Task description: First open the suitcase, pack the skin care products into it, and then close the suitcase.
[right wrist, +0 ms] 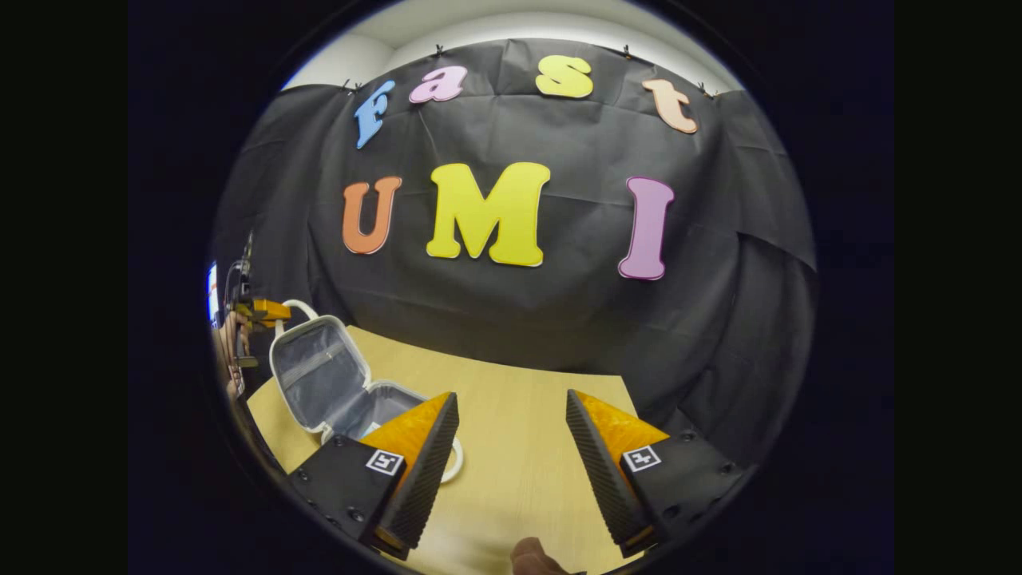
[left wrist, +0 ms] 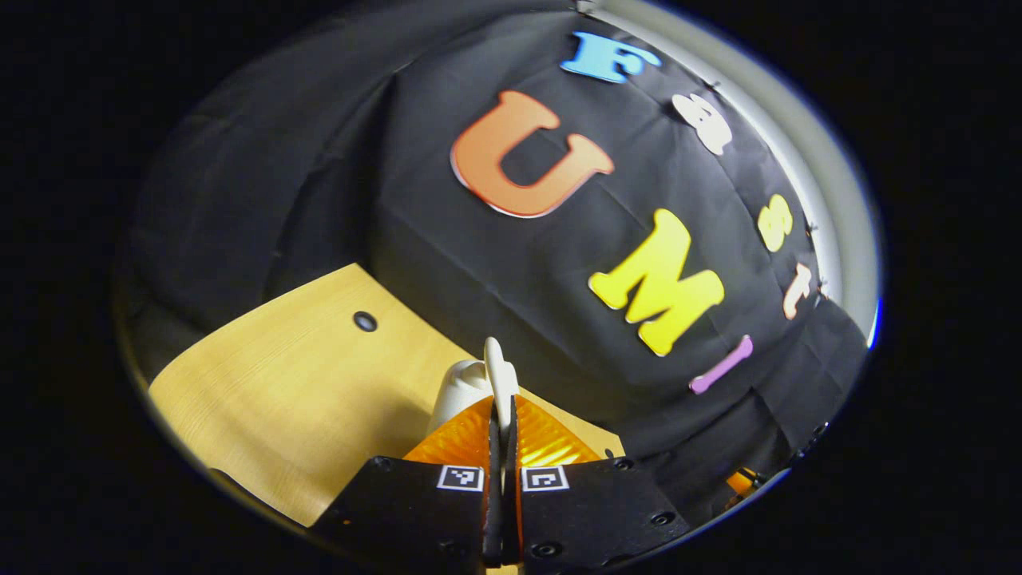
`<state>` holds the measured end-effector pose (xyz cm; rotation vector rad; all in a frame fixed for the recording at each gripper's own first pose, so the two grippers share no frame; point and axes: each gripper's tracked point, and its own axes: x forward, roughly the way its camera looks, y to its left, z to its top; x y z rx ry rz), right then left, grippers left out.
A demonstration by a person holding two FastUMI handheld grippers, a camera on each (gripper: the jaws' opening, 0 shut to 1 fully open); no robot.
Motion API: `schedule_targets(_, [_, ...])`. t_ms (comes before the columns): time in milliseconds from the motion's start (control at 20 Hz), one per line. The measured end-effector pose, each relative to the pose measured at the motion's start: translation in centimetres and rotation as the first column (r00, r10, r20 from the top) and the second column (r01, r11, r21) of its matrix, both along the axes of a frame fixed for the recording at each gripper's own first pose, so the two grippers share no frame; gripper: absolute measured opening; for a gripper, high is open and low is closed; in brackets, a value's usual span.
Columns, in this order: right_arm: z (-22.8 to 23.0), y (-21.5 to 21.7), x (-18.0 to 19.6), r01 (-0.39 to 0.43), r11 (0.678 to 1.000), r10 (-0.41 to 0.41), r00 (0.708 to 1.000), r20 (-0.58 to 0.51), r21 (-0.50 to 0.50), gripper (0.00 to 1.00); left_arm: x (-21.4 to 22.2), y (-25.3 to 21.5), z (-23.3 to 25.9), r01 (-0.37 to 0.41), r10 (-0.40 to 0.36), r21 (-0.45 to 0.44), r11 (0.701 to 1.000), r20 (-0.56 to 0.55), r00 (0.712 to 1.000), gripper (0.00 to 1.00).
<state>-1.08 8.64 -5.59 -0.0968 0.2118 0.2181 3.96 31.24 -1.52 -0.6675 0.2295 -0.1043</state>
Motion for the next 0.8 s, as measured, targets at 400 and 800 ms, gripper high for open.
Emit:
schedule_targets(400, [-1.3,-3.5,0.1,-0.046,0.999,0.046,0.998,-0.032,-0.014,0.81,-2.0,-16.7,0.9,0.241,-0.243,0.047,0.969,0.034,0.97,0.04])
schedule_targets(800, [-2.9,-7.0,0.5,-0.043,0.999,0.043,0.997,-0.068,0.004,0.81,-0.3,-28.3,-5.6,0.406,-0.379,0.226,0.886,-0.154,0.912,0.04])
